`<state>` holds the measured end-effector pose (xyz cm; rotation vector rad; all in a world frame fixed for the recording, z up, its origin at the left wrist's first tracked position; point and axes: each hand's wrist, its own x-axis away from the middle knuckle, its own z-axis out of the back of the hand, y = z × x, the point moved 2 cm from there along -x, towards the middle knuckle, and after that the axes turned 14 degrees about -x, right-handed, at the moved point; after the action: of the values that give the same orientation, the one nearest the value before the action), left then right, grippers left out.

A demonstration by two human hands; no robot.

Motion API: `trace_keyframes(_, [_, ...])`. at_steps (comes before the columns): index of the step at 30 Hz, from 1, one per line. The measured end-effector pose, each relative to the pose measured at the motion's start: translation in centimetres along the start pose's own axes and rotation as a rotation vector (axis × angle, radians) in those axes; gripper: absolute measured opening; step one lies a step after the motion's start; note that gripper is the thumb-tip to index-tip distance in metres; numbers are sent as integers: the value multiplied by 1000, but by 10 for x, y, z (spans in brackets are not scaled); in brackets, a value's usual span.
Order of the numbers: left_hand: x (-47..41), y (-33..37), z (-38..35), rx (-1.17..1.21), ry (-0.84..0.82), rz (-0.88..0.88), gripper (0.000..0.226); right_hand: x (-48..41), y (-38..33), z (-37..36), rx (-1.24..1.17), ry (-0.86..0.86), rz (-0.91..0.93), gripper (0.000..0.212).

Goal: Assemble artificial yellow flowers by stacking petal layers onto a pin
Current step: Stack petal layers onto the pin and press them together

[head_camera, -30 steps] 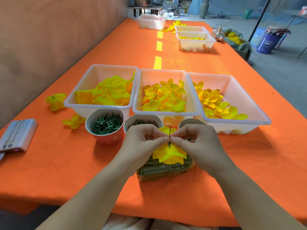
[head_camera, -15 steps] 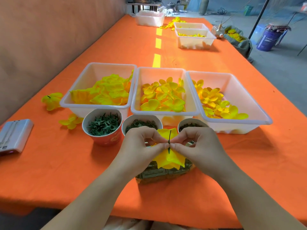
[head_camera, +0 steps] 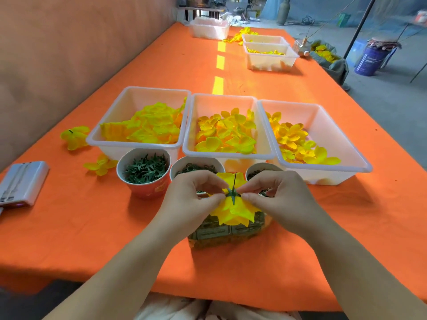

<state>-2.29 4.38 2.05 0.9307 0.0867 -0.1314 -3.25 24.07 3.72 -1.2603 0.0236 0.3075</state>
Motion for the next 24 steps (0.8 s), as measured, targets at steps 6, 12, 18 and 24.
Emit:
trace_keyframes(6, [0, 2, 1, -14, -3, -11, 16, -13, -11, -7, 75, -91, -27, 5])
trace_keyframes(12, [-6, 3, 2, -80, 12, -28, 14, -20, -7, -9, 119, -153, 15, 12])
trace_keyframes(18, [-8, 3, 3, -94, -19, -23, 12, -13, -1, -11, 143, -88, 76, 11])
trace_keyframes(24, [-10, 4, 10, -99, -72, -23, 11, -23, -14, -7, 258, -201, -16, 12])
